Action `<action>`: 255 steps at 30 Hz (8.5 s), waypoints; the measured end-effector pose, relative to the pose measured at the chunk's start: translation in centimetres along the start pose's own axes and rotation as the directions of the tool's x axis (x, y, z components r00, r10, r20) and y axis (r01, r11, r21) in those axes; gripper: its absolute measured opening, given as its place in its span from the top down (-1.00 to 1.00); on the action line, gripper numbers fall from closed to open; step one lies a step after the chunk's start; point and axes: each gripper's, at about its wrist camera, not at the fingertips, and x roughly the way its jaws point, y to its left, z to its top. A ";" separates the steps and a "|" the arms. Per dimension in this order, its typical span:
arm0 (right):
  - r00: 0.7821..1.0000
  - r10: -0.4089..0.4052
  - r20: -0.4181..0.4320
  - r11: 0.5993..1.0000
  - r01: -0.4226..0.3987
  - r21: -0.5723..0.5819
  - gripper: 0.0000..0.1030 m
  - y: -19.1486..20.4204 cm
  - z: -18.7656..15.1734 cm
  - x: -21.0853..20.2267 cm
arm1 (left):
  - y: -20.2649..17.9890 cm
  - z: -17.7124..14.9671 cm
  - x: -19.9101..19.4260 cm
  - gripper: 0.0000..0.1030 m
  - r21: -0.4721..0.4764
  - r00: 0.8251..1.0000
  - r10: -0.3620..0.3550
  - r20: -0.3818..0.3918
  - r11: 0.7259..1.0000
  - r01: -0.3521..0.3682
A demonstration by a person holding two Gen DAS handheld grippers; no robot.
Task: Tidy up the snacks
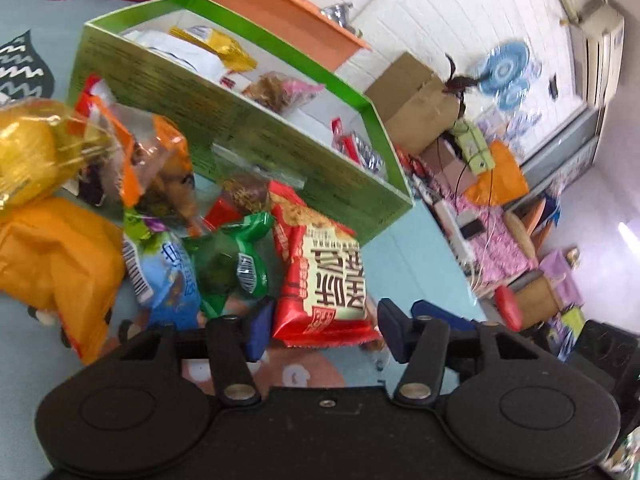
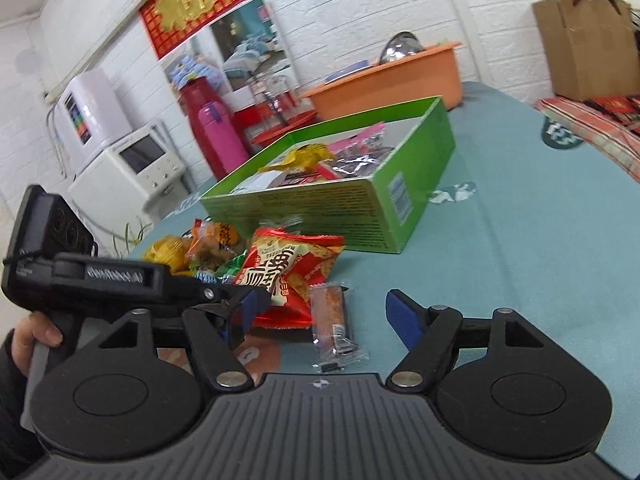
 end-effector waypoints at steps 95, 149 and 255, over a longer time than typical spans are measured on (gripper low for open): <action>0.985 0.146 0.094 0.982 -0.156 0.106 -1.00 3.6 3.7 -0.2 | 1.4 -0.4 -12.1 -1.00 -0.022 0.937 0.194 0.292 0.980 -0.196; 0.986 0.154 -0.067 0.985 -0.158 -0.069 0.05 8.6 -1.4 1.6 | 1.3 -3.9 -10.4 0.30 0.009 0.985 0.021 0.170 1.000 -0.023; 0.996 0.032 -0.078 0.991 -0.041 -0.129 -0.20 5.0 -3.0 1.2 | -0.6 -0.3 0.4 -0.26 0.199 0.965 0.230 0.128 0.947 -0.252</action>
